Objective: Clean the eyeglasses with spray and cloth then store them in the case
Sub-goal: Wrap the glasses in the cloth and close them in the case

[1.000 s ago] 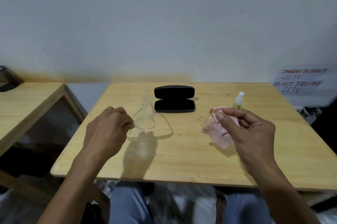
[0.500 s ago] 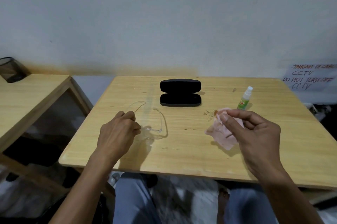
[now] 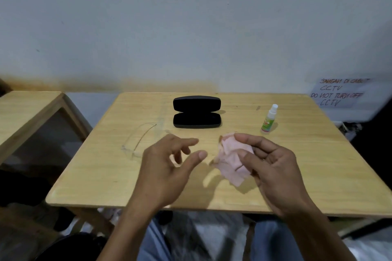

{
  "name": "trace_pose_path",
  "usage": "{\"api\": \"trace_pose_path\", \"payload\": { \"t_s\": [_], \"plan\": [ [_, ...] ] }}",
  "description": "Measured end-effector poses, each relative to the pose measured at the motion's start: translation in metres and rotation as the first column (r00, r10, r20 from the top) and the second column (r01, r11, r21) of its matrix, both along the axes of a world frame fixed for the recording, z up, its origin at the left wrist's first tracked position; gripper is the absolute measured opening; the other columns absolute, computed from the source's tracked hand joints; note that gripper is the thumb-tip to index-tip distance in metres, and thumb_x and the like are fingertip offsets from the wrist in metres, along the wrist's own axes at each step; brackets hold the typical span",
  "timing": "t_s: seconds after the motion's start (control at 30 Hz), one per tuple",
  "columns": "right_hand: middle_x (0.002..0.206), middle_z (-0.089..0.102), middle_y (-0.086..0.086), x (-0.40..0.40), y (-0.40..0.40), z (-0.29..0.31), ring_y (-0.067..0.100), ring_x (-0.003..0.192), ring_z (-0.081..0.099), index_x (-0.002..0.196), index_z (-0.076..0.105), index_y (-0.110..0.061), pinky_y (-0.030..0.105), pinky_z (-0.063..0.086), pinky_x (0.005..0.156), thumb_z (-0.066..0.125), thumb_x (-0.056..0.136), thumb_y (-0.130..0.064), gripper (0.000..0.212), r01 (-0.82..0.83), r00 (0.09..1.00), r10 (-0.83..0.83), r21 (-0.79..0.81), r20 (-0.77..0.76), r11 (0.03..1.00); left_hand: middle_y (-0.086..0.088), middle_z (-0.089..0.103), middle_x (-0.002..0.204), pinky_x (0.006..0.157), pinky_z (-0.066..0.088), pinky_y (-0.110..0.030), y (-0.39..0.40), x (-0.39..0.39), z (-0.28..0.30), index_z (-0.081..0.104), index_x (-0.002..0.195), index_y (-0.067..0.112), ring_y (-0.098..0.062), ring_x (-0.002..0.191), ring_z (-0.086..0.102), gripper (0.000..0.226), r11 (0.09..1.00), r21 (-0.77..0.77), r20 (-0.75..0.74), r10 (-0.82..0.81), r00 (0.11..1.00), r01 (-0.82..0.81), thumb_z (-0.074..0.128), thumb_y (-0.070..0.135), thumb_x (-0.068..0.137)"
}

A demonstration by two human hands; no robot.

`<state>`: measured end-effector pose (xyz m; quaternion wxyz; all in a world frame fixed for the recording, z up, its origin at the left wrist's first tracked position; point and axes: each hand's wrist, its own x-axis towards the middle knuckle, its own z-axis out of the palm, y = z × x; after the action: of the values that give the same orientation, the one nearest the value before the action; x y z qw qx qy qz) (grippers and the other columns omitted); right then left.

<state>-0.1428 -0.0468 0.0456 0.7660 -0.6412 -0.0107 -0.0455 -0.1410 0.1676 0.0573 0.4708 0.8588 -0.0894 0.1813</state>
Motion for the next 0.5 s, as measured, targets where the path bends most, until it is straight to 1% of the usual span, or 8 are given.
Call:
{"api": "trace_pose_path", "payload": {
  "t_s": [0.1,0.17,0.27,0.37,0.4,0.43,0.47,0.5],
  "plan": [
    [0.1,0.081,0.008,-0.005,-0.002,-0.001,0.027,0.096,0.077,0.109,0.073,-0.011,0.038,0.061,0.087,0.063,0.091,0.006,0.027,-0.002,1.0,0.004,-0.066,0.023,0.998,0.013,0.066,0.076,0.055,0.04,-0.015,-0.027,-0.004,-0.004,0.079,0.095,0.03,-0.009,0.066,0.059,0.03,0.99,-0.138,-0.047,-0.025,0.999,0.018,0.077,0.051,0.073],
    [0.097,0.081,0.006,-0.008,-0.001,-0.002,0.023,0.092,0.077,0.107,0.073,-0.012,0.033,0.061,0.083,0.064,0.091,0.006,0.026,-0.005,0.999,0.008,-0.084,0.032,0.996,0.012,0.068,0.075,0.058,0.043,-0.02,-0.037,-0.005,-0.007,0.08,0.089,0.028,-0.007,0.063,0.058,0.023,0.978,-0.208,-0.062,-0.029,0.998,0.016,0.078,0.045,0.075],
    [0.094,0.081,0.005,-0.009,0.0,-0.003,0.019,0.086,0.078,0.105,0.071,-0.013,0.03,0.061,0.077,0.065,0.091,0.005,0.024,-0.031,0.999,0.034,-0.104,0.033,0.994,0.006,0.071,0.072,0.064,0.052,-0.029,-0.045,-0.006,-0.01,0.081,0.079,0.025,-0.016,0.066,0.064,0.003,0.96,-0.279,-0.102,-0.051,0.993,0.02,0.081,0.028,0.078],
    [0.091,0.081,0.002,-0.008,0.001,-0.005,0.018,0.08,0.078,0.101,0.071,-0.017,0.032,0.061,0.072,0.07,0.09,-0.001,0.02,-0.016,0.999,0.019,-0.129,0.027,0.991,0.0,0.074,0.07,0.067,0.056,-0.029,-0.049,-0.006,-0.008,0.079,0.074,0.02,-0.022,0.069,0.068,0.005,0.924,-0.382,-0.164,-0.041,0.986,-0.025,0.08,0.021,0.079],
    [0.093,0.081,0.001,-0.009,0.001,-0.005,0.019,0.08,0.078,0.1,0.072,-0.019,0.034,0.06,0.072,0.074,0.088,-0.005,0.019,-0.017,1.0,0.02,-0.127,0.02,0.992,0.0,0.075,0.069,0.065,0.055,-0.027,-0.05,-0.005,-0.005,0.079,0.074,0.019,-0.021,0.067,0.067,0.006,0.907,-0.419,-0.188,-0.045,0.981,-0.038,0.079,0.021,0.079],
    [0.1,0.08,0.0,-0.01,0.002,-0.006,0.02,0.084,0.078,0.1,0.073,-0.023,0.036,0.06,0.072,0.079,0.085,-0.012,0.02,-0.043,0.999,0.043,-0.117,0.004,0.992,0.002,0.074,0.066,0.061,0.053,-0.024,-0.05,-0.004,-0.003,0.079,0.073,0.018,-0.016,0.061,0.065,0.007,0.895,-0.443,-0.206,-0.049,0.977,-0.048,0.079,0.021,0.079],
    [0.11,0.077,-0.003,-0.01,0.002,-0.008,0.019,0.091,0.077,0.102,0.073,-0.027,0.038,0.061,0.074,0.084,0.08,-0.021,0.025,-0.061,0.998,0.063,-0.153,0.004,0.986,0.003,0.073,0.064,0.058,0.05,-0.02,-0.051,-0.002,-0.001,0.079,0.072,0.017,-0.01,0.056,0.06,0.008,0.889,-0.455,-0.223,-0.051,0.974,-0.057,0.078,0.02,0.08],
    [0.121,0.071,-0.01,-0.01,0.002,-0.011,0.015,0.101,0.074,0.103,0.073,-0.032,0.038,0.061,0.077,0.087,0.074,-0.032,0.032,-0.046,0.998,0.056,-0.252,0.033,0.967,0.003,0.073,0.063,0.056,0.048,-0.018,-0.051,-0.001,0.001,0.079,0.072,0.016,-0.006,0.055,0.058,0.009,0.886,-0.46,-0.233,-0.055,0.971,-0.061,0.078,0.02,0.08]
  ]
}}
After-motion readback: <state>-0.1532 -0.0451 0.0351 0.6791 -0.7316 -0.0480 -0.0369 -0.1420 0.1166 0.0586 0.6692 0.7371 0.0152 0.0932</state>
